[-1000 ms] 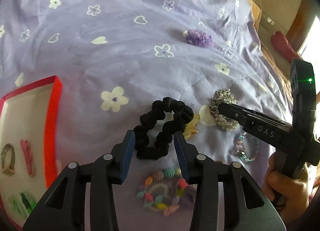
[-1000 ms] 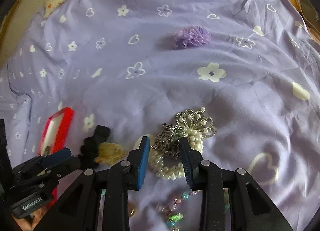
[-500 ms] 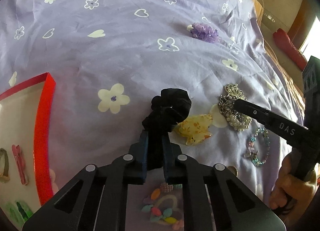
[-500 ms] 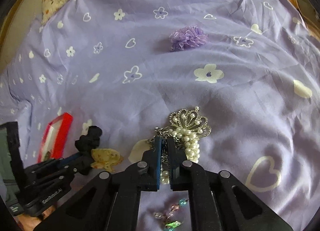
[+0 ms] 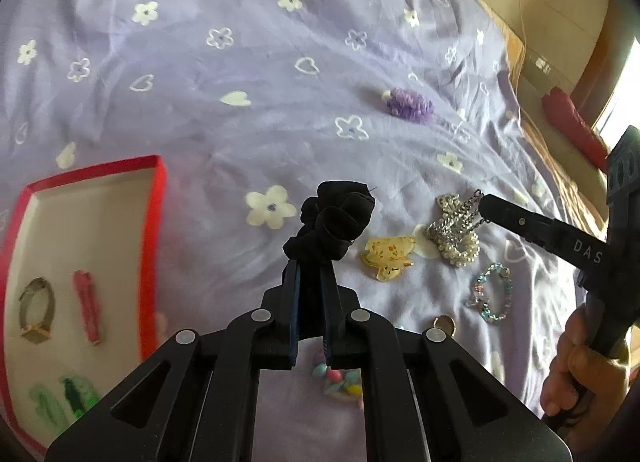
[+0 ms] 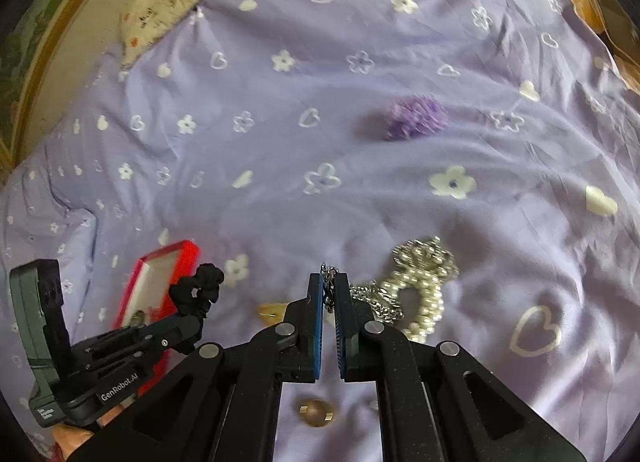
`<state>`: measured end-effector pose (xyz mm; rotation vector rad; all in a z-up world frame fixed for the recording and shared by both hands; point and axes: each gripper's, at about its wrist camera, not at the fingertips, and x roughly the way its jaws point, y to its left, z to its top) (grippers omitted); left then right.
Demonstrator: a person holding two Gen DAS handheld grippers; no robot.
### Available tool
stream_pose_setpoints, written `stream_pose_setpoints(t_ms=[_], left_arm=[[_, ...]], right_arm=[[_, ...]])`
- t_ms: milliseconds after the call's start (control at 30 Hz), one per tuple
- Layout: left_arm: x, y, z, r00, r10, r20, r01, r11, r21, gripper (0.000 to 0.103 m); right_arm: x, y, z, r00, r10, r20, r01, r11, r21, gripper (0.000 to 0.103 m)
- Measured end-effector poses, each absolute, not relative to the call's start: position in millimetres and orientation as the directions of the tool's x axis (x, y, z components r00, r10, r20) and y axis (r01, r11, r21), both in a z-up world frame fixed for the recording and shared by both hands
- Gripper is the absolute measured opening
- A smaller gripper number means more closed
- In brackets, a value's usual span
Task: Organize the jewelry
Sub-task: 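Carry the black scrunchie and silver chain over the box lid with both tools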
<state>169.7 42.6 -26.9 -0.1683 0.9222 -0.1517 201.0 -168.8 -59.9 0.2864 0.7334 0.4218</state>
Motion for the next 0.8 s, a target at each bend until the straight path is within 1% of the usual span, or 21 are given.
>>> stream_pose_setpoints(t_ms=[300, 433, 567, 800], left_arm=[[138.9, 82.5, -6.5, 0.634, -0.176, -0.753, -0.002, 0.973, -0.230, 0.007], [125.2, 104.0, -2.9, 0.645, -0.159, -0.747, -0.038, 0.970, -0.239, 0.007], [112.4, 125.1, -3.1, 0.650, -0.137, -0.747, -0.078, 0.967, -0.244, 0.007], [99.2, 148.4, -0.7, 0.664, -0.112, -0.739, -0.116, 0.961, -0.250, 0.007]], right_arm=[[180.3, -143.1, -29.3, 0.677, 0.526, -0.515, -0.343, 0.844, 0.412, 0.005], [170.1, -126.1, -19.9, 0.665, 0.563, -0.492, -0.385, 0.822, 0.421, 0.003], [159.9, -106.8, -14.0, 0.667, 0.567, -0.483, -0.419, 0.822, 0.386, 0.002], [153.9, -88.6, -8.6, 0.639, 0.606, -0.474, -0.458, 0.795, 0.399, 0.002]])
